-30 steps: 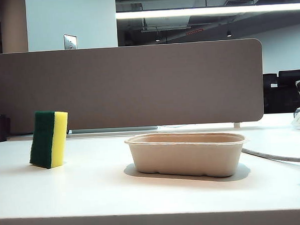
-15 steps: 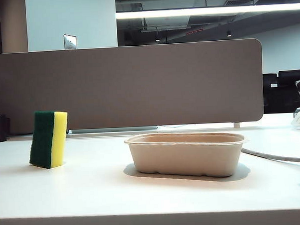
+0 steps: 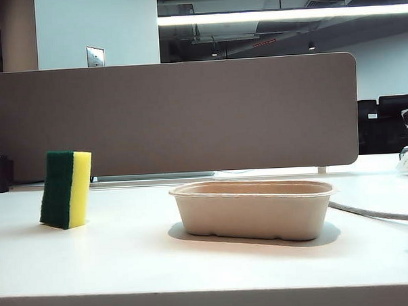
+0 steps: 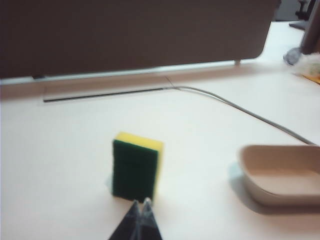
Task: Take out the cleaning sponge from the paper lunch box and place it on the table.
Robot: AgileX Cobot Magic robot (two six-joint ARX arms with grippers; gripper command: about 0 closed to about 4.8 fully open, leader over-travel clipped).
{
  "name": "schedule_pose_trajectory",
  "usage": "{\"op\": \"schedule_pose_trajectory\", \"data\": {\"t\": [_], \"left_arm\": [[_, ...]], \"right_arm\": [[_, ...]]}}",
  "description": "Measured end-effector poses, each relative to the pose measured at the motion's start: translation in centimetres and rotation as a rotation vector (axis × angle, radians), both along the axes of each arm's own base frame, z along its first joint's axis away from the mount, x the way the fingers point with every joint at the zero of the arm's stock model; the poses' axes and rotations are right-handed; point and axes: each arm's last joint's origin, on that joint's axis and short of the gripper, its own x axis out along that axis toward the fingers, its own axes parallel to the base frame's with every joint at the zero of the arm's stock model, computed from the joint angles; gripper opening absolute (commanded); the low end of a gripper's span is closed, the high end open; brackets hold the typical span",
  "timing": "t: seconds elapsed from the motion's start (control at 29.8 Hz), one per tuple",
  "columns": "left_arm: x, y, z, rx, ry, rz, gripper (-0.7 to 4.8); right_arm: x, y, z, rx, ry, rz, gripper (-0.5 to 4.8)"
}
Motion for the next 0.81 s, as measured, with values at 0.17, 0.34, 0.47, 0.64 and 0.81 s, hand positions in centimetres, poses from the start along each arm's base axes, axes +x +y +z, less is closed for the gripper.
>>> {"op": "schedule_pose_trajectory", "data": {"t": [0.17, 0.34, 0.47, 0.64, 0.81], "left_arm": [[2.2, 0.2, -3.2, 0.025, -0.036, 0.094, -0.05], [3.5, 0.5, -5.9, 0.014, -0.062, 0.233, -0.05], [3.9, 0.5, -6.5, -0.001, -0.134, 0.242, -0.05], [4.1, 0.7, -6.9, 0.009, -0.169, 0.283, -0.05], [4.1, 0.8, -6.6, 0.009, -0.202, 0.329, -0.05]], "right_arm": [[0.0, 0.0, 0.0, 0.000, 0.000, 0.000, -0.05], [0.0, 0.0, 0.0, 0.000, 0.000, 0.000, -0.05], [0.0, 0.0, 0.0, 0.000, 0.000, 0.000, -0.05], [0.0, 0.0, 0.0, 0.000, 0.000, 0.000, -0.05], [0.0, 0.0, 0.0, 0.000, 0.000, 0.000, -0.05]]}}
